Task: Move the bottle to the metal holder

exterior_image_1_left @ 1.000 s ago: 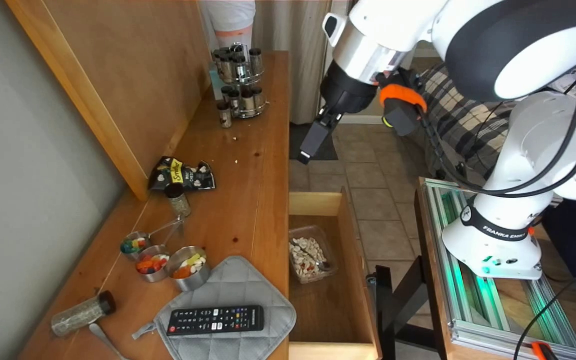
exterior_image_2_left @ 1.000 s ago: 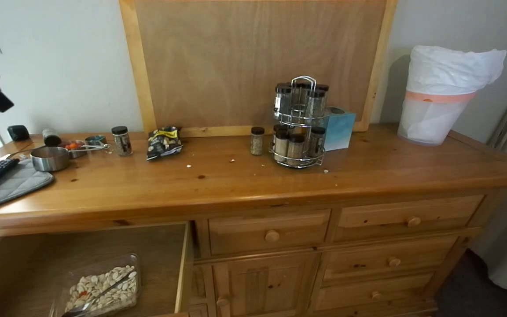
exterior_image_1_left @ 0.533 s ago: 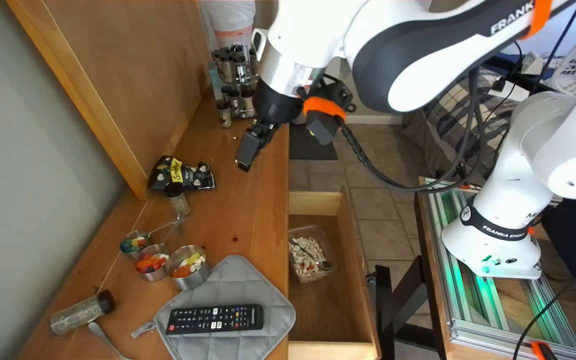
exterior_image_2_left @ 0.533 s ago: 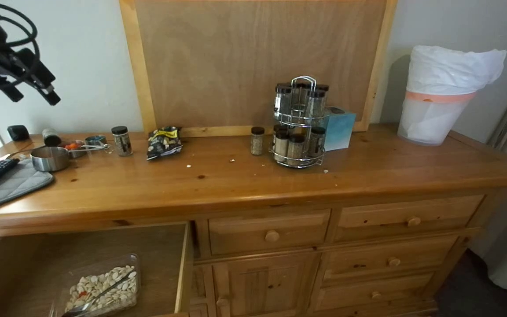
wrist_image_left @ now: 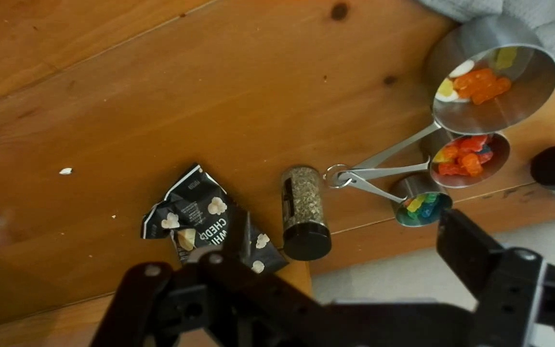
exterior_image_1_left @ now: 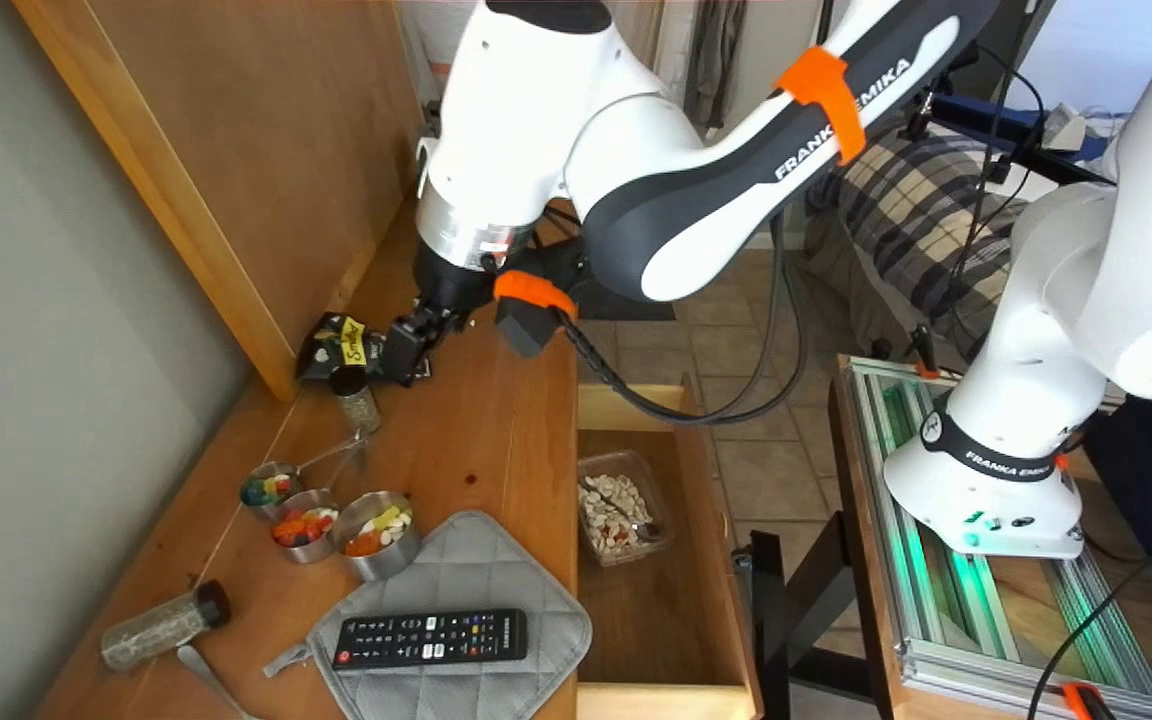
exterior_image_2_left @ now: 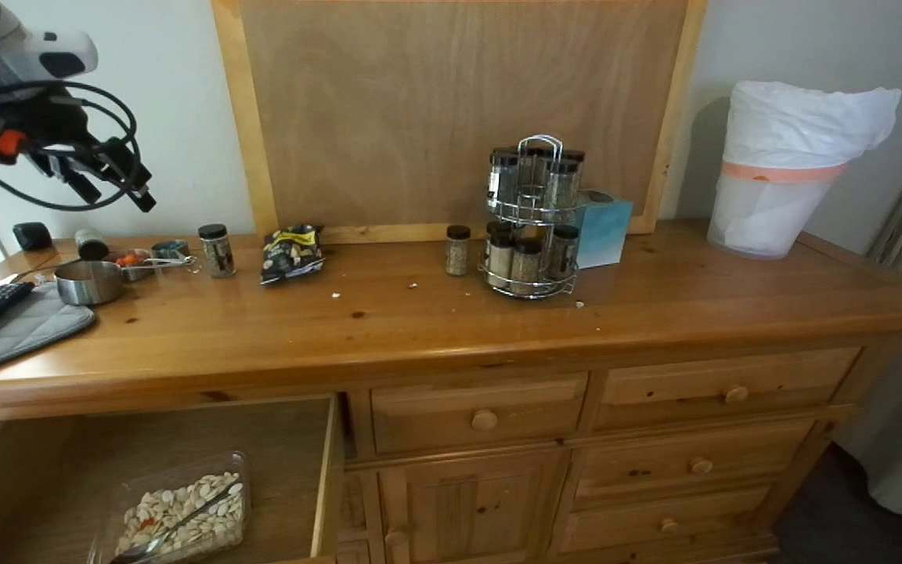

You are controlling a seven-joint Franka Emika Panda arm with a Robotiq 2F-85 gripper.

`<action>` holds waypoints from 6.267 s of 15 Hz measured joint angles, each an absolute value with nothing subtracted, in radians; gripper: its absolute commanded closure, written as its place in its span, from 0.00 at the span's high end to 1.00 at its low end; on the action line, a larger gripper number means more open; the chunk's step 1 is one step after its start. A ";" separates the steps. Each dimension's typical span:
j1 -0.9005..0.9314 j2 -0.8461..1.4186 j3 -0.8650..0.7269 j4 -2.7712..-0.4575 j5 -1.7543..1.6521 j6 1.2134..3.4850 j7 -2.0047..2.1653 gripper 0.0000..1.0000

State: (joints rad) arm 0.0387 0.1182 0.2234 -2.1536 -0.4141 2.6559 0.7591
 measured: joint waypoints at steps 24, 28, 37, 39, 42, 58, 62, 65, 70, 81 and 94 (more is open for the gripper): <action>0.056 0.320 0.156 -2.018 -0.581 2.758 0.857 1.00; 0.064 0.403 0.123 -1.961 -0.627 2.852 0.860 1.00; 0.109 0.551 0.081 -1.825 -0.644 2.879 0.859 1.00; 0.115 0.571 0.075 -1.808 -0.644 2.879 0.859 1.00; 0.123 0.591 0.062 -1.792 -0.644 2.879 0.861 1.00; 0.213 0.611 -0.060 -1.768 -0.644 2.878 0.953 0.59; 0.227 0.622 -0.077 -1.759 -0.643 2.879 0.983 0.29; 0.240 0.627 -0.089 -1.752 -0.643 2.879 0.998 0.24; 0.252 0.622 -0.100 -1.751 -0.643 2.876 1.009 0.24; 0.305 0.320 -0.258 -2.034 -0.698 2.849 1.147 0.24; 0.194 -0.103 -0.393 -2.347 -0.934 2.660 1.309 0.24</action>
State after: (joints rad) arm 0.1937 -0.1026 -0.3931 -2.3468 -0.9340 2.6602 1.3091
